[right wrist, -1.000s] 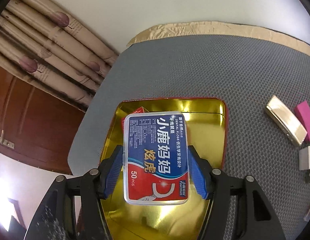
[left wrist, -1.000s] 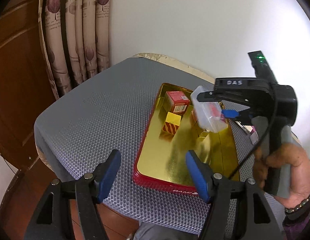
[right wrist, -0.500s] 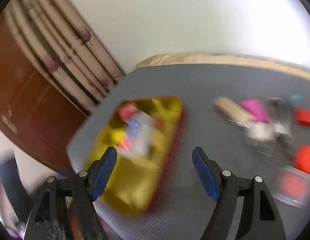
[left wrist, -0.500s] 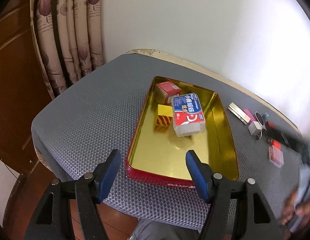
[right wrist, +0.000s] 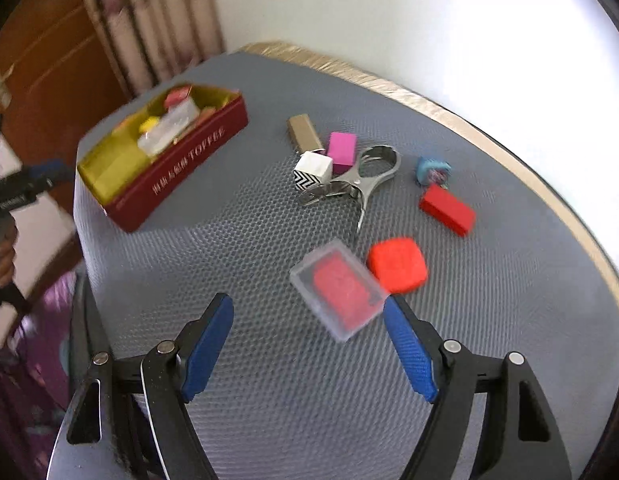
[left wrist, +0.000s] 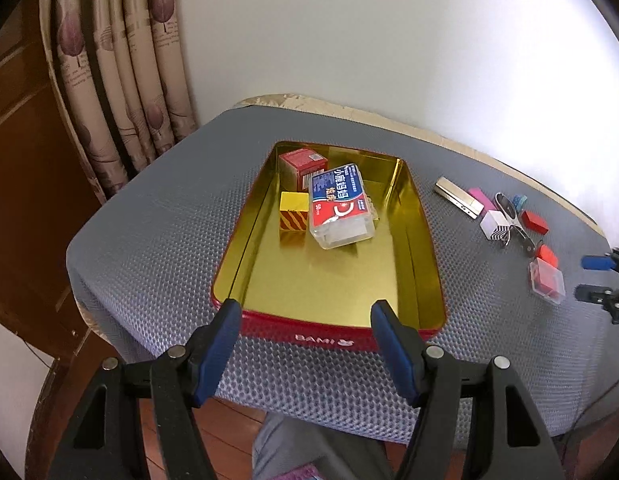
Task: Organize rigid objects
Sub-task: 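Grasp the clear plastic box with red contents using the right tool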
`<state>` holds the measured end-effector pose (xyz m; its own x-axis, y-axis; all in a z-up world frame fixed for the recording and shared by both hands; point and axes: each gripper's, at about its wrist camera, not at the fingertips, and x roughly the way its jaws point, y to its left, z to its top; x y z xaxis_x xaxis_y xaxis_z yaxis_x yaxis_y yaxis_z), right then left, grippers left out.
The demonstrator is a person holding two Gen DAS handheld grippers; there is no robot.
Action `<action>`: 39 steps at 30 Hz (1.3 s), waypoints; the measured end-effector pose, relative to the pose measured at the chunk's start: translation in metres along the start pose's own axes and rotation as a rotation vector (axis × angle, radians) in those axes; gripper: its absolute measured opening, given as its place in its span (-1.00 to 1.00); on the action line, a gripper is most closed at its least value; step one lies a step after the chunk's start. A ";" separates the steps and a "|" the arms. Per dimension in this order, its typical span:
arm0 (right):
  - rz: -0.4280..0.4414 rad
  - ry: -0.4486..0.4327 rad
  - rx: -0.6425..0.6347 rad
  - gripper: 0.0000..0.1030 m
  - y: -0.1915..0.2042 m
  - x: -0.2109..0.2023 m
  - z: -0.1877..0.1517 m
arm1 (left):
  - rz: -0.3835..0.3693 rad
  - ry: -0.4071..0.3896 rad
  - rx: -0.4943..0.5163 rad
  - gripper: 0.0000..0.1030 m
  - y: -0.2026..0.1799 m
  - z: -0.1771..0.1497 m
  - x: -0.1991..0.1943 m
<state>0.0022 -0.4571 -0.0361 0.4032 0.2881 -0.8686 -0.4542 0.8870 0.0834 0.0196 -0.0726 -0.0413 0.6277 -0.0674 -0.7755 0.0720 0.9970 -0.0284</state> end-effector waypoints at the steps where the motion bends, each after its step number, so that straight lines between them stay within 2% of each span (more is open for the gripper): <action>1: 0.008 0.022 -0.037 0.46 0.002 0.006 0.005 | -0.002 0.006 -0.009 0.34 -0.001 -0.001 0.000; 6: 0.015 0.125 -0.191 0.46 0.011 0.037 0.017 | -0.010 0.070 -0.009 0.33 -0.010 -0.003 0.011; 10: 0.041 0.180 -0.250 0.42 0.012 0.053 0.021 | 0.002 0.079 0.004 0.33 -0.016 -0.002 0.014; 13: 0.010 0.211 -0.288 0.44 0.012 0.065 0.026 | 0.000 0.088 0.023 0.33 -0.022 0.002 0.019; 16: 0.066 0.269 -0.241 0.37 0.004 0.075 0.030 | 0.001 0.089 0.033 0.34 -0.027 0.003 0.020; 18: 0.061 0.336 -0.236 0.38 0.004 0.086 0.023 | -0.002 0.093 0.041 0.33 -0.029 0.004 0.021; 24: 0.074 0.308 -0.026 0.42 -0.010 0.074 0.013 | -0.018 0.100 0.054 0.33 -0.037 0.008 0.022; 25: 0.104 0.309 0.052 0.57 -0.017 0.072 0.011 | -0.023 0.100 0.056 0.33 -0.039 0.008 0.022; 26: 0.149 0.313 0.129 0.89 -0.024 0.071 0.011 | -0.028 0.102 0.058 0.34 -0.041 0.009 0.022; 27: 0.193 0.314 0.198 0.99 -0.029 0.071 0.009 | -0.034 0.103 0.063 0.33 -0.044 0.010 0.021; 29: 0.157 0.271 0.224 1.00 -0.029 0.067 0.006 | -0.039 0.098 0.073 0.33 -0.050 0.010 0.019; 30: 0.117 0.268 0.189 1.00 -0.021 0.067 0.005 | -0.039 0.096 0.083 0.33 -0.053 0.010 0.017; 34: -0.047 0.318 0.063 1.00 0.010 0.074 0.004 | -0.030 0.082 0.122 0.33 -0.064 0.009 0.010; 39: -0.046 0.336 0.093 1.00 0.009 0.070 0.013 | -0.022 0.079 0.147 0.33 -0.069 0.006 0.005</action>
<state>0.0369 -0.4237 -0.0897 0.1306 0.1262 -0.9834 -0.3611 0.9298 0.0713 0.0223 -0.1421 -0.0398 0.5622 -0.0800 -0.8231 0.2016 0.9785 0.0426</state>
